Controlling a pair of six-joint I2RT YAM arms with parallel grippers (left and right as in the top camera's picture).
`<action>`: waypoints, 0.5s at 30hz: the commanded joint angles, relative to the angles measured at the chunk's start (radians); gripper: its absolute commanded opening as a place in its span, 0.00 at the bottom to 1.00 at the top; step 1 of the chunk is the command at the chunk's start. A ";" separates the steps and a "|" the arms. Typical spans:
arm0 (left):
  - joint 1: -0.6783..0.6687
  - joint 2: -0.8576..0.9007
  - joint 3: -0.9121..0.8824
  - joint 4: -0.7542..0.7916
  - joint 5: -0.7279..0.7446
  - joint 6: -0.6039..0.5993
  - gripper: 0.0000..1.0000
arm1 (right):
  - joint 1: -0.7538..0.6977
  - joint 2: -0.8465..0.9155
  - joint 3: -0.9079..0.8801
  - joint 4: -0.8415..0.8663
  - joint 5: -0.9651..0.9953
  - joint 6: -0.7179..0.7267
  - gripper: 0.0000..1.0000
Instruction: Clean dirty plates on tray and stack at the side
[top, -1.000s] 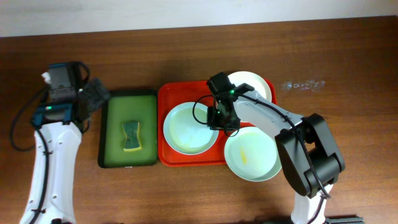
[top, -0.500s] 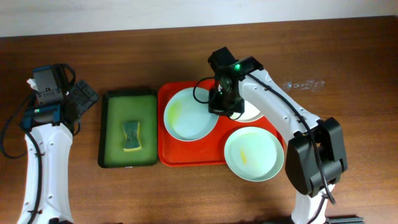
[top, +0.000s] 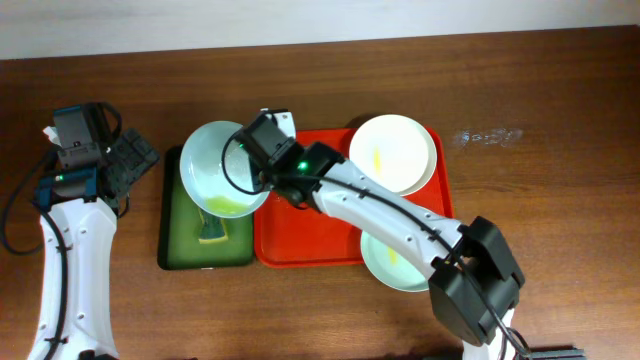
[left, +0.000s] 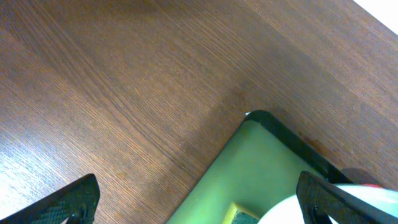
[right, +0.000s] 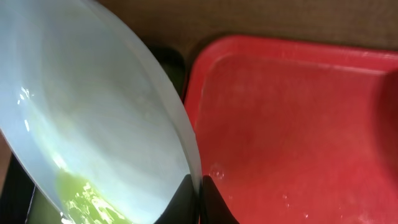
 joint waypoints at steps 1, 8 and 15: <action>0.004 -0.017 0.015 0.001 -0.007 -0.013 0.99 | 0.030 -0.010 0.021 0.069 0.197 -0.071 0.04; 0.004 -0.017 0.015 0.000 -0.007 -0.013 0.99 | 0.073 -0.011 0.022 0.378 0.498 -0.517 0.04; 0.004 -0.017 0.015 0.001 -0.007 -0.013 0.99 | 0.171 -0.011 0.022 0.752 0.674 -1.173 0.04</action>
